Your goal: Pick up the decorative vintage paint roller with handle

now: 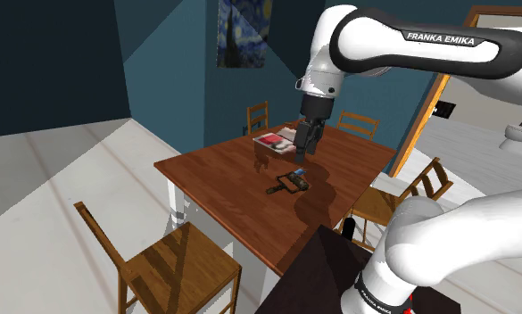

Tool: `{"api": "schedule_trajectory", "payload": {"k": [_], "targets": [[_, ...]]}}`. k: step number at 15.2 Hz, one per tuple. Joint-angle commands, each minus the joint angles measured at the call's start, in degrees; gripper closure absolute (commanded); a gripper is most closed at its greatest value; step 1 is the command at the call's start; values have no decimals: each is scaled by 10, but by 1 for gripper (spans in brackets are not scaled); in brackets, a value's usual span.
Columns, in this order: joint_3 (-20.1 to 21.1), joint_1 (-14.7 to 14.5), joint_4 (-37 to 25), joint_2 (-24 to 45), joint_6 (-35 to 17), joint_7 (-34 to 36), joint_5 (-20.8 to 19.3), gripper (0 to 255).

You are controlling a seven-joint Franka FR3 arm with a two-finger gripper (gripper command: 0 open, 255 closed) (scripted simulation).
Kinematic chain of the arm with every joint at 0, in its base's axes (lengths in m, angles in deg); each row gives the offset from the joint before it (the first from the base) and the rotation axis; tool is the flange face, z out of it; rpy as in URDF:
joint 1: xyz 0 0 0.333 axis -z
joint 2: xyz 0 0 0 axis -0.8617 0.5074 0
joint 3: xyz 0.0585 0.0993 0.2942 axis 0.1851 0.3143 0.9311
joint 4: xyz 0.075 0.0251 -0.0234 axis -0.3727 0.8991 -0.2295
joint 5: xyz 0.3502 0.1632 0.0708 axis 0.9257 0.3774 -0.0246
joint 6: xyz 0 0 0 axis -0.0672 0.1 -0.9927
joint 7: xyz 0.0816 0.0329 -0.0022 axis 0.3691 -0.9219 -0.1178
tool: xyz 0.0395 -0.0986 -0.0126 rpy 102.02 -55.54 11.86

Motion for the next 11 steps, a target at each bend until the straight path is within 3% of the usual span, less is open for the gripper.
{"api": "schedule_trajectory", "payload": {"k": [1,11], "targets": [[0,0,0,0,0,0,0,0],[-63,41,51,111,-158,-64,-49,0]]}}
